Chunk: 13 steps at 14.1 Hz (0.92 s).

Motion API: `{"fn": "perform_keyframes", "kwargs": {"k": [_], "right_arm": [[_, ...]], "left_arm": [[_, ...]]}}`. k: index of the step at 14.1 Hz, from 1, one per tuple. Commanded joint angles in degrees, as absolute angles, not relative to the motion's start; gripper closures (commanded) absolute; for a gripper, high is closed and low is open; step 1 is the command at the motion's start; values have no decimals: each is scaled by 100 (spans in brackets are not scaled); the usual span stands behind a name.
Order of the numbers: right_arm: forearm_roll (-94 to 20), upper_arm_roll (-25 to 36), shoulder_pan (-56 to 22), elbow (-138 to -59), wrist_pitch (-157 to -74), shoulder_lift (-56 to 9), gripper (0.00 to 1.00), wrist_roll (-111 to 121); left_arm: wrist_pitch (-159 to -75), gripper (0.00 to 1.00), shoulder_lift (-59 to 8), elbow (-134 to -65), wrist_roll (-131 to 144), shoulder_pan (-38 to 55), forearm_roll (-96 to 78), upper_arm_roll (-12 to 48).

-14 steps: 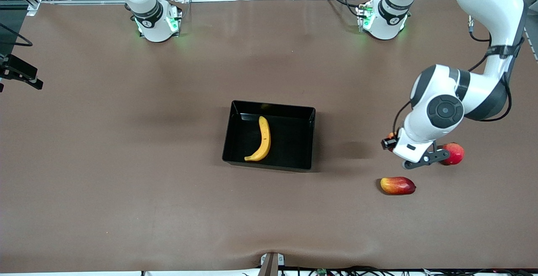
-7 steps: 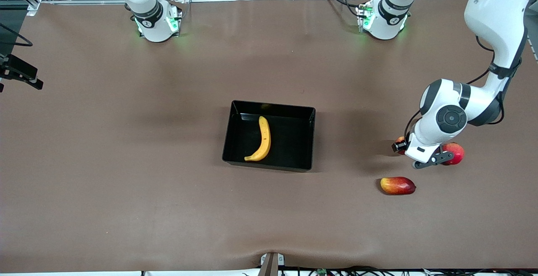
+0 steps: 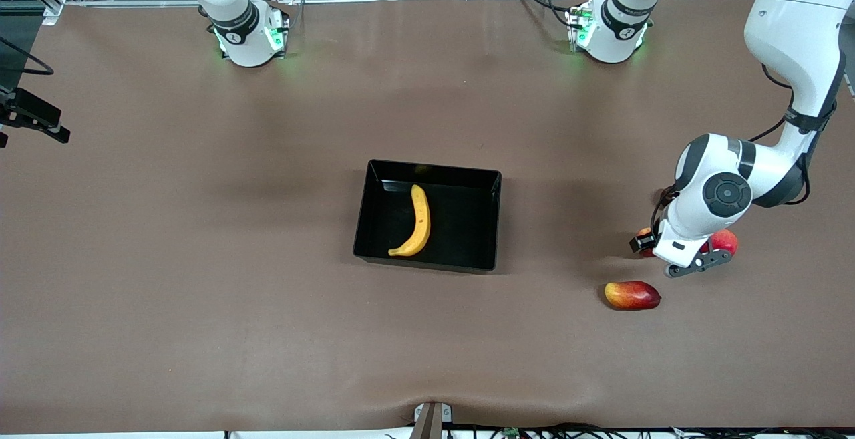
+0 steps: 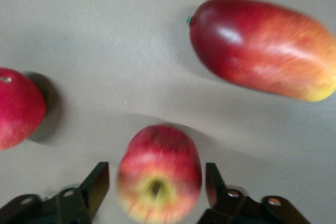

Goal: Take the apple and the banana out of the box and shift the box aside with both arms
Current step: 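Carry the apple out and lower it beside the peach, then open the left gripper and move it back over the banana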

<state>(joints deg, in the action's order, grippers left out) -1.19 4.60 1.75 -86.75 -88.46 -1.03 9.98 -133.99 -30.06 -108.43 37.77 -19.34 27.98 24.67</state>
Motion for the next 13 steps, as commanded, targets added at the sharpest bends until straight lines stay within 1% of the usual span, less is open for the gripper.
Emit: {"fn": "perform_keyframes", "kwargs": {"k": [1,3,5,7,11,13], "right_arm": [[-132,483,141,-8604,-8789,-264,0,1037],[-132,483,158,-8604,-8746,-290,0,1028],[-123,492,184,-8631,-8728,-342,0,1028],[-97,492,211,-8622,-8736,-763,0,1055],[-18,510,272,-8613,-8763,-861,0,1072],[-9,510,281,-8613,-8754,-1123,0,1063]], "left_arm": [[-13237,0,-2322,-10837,3841,-1934,2821,2776],[-12791,0,-2180,-10531,3867,-1942,2708,3205],[-12211,0,-2180,-10031,3876,-1890,2349,3646],[-12085,0,-2241,-9757,4033,-1654,2127,4007],[-12085,0,-2714,-9327,4824,-530,2206,3990],[-12102,0,-3031,-9107,4878,-47,2206,3947]]}}
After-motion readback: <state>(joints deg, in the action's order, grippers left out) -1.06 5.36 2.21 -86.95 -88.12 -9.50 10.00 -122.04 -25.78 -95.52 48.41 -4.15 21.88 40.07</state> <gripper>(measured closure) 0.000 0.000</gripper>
